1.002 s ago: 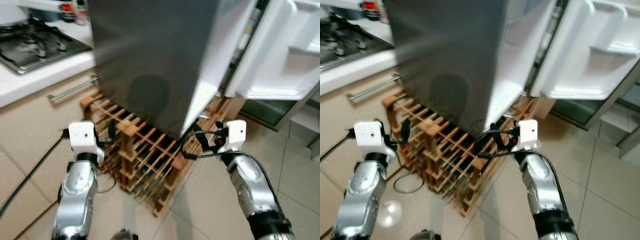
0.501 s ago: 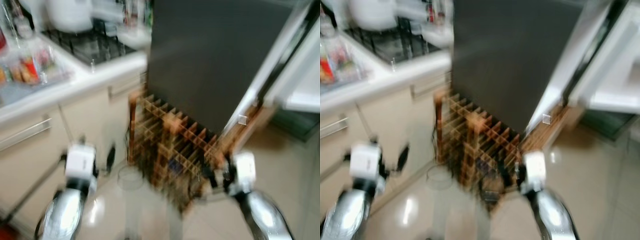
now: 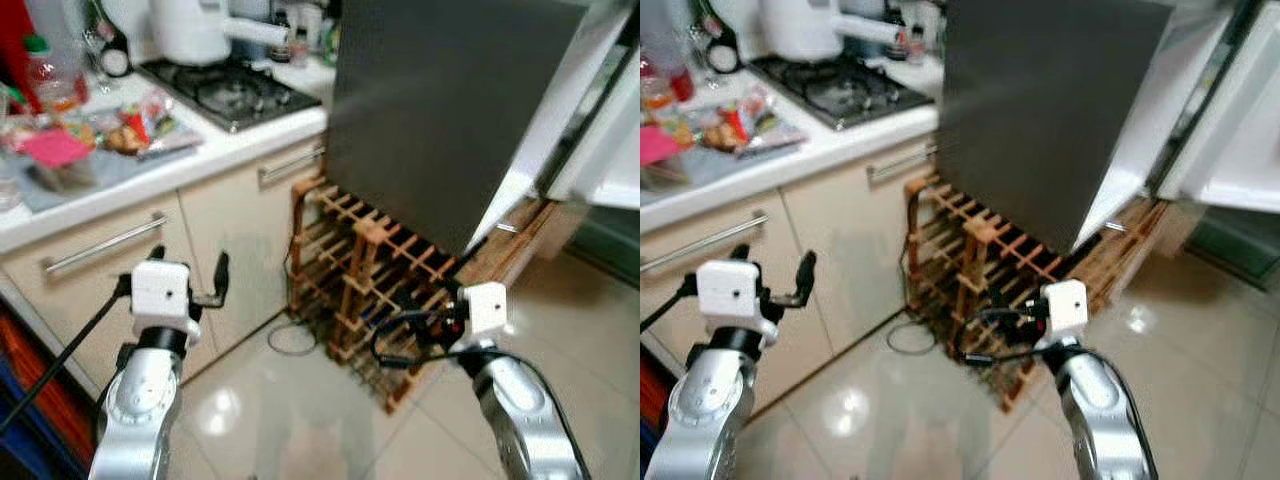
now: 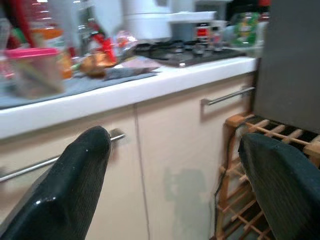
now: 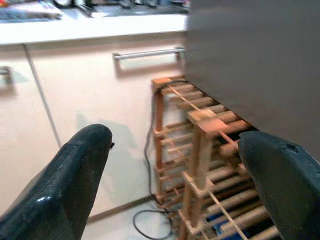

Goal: Restocking fridge

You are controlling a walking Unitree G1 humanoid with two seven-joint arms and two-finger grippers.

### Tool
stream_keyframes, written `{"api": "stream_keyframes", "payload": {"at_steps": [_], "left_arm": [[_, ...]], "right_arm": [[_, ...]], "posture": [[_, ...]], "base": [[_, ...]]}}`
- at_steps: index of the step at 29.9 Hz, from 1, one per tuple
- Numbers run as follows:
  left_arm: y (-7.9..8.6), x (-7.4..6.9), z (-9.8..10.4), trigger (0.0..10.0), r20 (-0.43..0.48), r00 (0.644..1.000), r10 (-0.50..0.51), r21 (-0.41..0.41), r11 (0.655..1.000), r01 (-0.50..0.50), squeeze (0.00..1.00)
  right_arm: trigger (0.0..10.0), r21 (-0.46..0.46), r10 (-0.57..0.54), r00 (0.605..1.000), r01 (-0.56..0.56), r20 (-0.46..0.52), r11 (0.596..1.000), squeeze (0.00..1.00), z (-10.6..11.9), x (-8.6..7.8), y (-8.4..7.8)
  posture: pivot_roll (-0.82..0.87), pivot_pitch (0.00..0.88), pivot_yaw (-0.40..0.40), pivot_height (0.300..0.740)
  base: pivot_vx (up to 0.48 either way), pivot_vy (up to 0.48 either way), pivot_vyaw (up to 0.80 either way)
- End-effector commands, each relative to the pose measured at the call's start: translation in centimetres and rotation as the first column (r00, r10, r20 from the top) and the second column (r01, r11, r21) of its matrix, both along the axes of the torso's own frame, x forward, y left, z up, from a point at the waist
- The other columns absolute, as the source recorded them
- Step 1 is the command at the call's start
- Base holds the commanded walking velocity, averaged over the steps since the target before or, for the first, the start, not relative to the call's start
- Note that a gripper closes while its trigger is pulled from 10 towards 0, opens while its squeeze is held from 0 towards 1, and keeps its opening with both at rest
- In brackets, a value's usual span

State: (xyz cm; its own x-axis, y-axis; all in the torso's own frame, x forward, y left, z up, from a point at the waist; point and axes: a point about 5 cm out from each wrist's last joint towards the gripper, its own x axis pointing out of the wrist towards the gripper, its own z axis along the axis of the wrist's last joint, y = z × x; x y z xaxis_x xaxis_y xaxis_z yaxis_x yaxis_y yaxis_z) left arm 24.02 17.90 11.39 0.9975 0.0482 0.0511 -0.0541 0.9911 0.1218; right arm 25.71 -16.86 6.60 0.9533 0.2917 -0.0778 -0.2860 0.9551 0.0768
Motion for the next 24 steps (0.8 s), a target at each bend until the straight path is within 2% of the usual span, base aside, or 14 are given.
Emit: {"api": "stream_keyframes", "payload": {"at_steps": [1,8,11,15,24], "left_arm": [[0.3,0.4,0.1,10.0,-0.007,1.000,0.024,0.019,1.000,-0.024,0.00],[0.4,0.8,0.4,10.0,-0.003,0.998,0.056,0.025,0.998,-0.056,0.00],[0.8,0.6,0.3,10.0,-0.006,0.997,0.078,0.029,0.997,-0.078,0.00],[1.2,0.0,-0.2,10.0,-0.018,0.995,0.094,0.031,0.995,-0.093,0.00],[0.2,0.0,0.3,10.0,0.017,0.999,0.047,0.061,0.997,-0.047,0.00]], "right_arm": [[10.0,0.022,-0.008,1.000,0.008,0.011,1.000,0.00,0.3,0.5,0.3],[10.0,0.044,-0.007,1.000,0.007,0.000,0.999,0.00,0.3,1.2,0.7],[10.0,0.059,-0.009,1.000,0.010,-0.002,0.998,0.00,0.3,1.5,0.9],[10.0,0.048,0.004,1.000,-0.003,-0.007,0.999,0.00,0.1,1.1,1.0],[10.0,0.047,0.006,1.000,-0.005,-0.023,0.999,0.00,-0.4,1.0,0.8]], "posture": [[-0.01,0.000,-0.042,0.740],[0.00,0.000,-0.047,0.740],[0.00,0.000,-0.050,0.740],[0.01,0.000,-0.055,0.740],[0.00,0.000,-0.047,0.740]], "base": [[0.285,-0.382,0.55],[0.283,-0.385,0.56],[0.273,-0.393,0.55],[0.277,-0.390,0.55],[0.270,-0.393,0.55]]}}
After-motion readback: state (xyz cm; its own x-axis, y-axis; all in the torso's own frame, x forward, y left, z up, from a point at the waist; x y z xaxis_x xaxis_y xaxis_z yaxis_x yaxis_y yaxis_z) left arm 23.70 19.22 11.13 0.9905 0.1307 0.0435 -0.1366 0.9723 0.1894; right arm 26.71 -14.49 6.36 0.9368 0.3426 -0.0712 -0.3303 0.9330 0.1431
